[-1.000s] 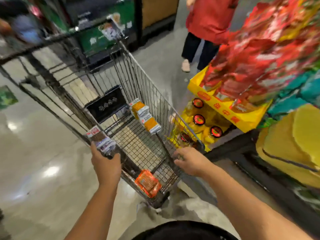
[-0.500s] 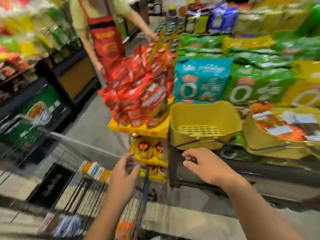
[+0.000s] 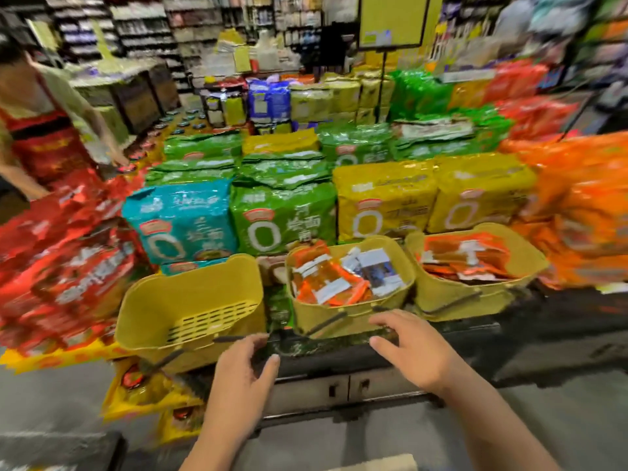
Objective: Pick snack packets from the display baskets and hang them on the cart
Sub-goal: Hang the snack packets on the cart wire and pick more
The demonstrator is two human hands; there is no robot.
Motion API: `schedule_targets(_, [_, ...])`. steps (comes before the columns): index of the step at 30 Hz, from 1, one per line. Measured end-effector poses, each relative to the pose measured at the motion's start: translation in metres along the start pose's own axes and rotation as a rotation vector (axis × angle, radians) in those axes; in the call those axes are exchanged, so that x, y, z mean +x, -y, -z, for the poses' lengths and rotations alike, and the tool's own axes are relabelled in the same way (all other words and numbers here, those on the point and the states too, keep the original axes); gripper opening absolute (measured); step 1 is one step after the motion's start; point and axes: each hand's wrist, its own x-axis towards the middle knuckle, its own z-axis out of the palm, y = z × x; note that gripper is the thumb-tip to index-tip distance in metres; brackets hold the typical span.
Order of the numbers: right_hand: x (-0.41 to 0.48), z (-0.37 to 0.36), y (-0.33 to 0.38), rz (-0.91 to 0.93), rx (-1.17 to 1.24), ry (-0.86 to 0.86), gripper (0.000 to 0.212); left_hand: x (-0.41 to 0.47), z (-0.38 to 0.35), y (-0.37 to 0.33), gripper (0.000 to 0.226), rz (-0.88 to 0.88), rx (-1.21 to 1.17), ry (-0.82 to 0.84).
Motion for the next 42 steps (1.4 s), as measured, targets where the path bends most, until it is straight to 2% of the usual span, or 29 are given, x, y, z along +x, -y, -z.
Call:
schedule_targets(5, [0.001, 0.032, -0.044, -0.022, 0.015, -0.033, 0.04, 0.02, -0.028, -0.044, 0.038, -0.047, 0.047, 0.054])
schedule_targets(9, [0.02, 0.039, -0.053, -0.005, 0.053, -0.085, 0.036, 0.037, -0.034, -0.054, 0.043, -0.073, 0.074, 0.091])
schedule_targets(17, [0.081, 0.024, -0.022, 0.093, -0.027, -0.097, 0.025, 0.093, -0.041, -0.044, 0.042, -0.11, 0.086, 0.077])
schedule_targets(20, [0.113, 0.021, -0.008, 0.089, -0.063, -0.089, 0.022, 0.126, -0.044, -0.038, 0.035, -0.183, 0.185, 0.062])
schedule_targets(24, [0.162, 0.014, 0.003, -0.019, -0.113, -0.043, 0.034, 0.159, -0.054, -0.025, 0.037, -0.224, 0.426, 0.132])
schedule_targets(28, [0.2, -0.011, 0.016, -0.103, -0.155, 0.01, 0.064, 0.173, -0.065, -0.008, 0.036, -0.216, 0.535, 0.136])
schedule_targets(31, [0.216, -0.029, 0.018, -0.115, -0.277, -0.024, 0.064, 0.183, -0.068, 0.002, 0.036, -0.245, 0.506, 0.117])
schedule_targets(36, [0.228, -0.012, 0.012, -0.13, -0.202, 0.036, 0.061, 0.206, -0.059, 0.001, 0.03, -0.2, 0.36, 0.046])
schedule_targets(38, [0.225, 0.004, 0.007, -0.111, -0.087, 0.012, 0.057, 0.217, -0.056, -0.006, 0.027, -0.147, 0.234, 0.012])
schedule_targets(42, [0.2, 0.065, -0.013, -0.073, 0.258, -0.257, 0.027, 0.221, -0.046, -0.025, 0.02, -0.034, -0.05, -0.096])
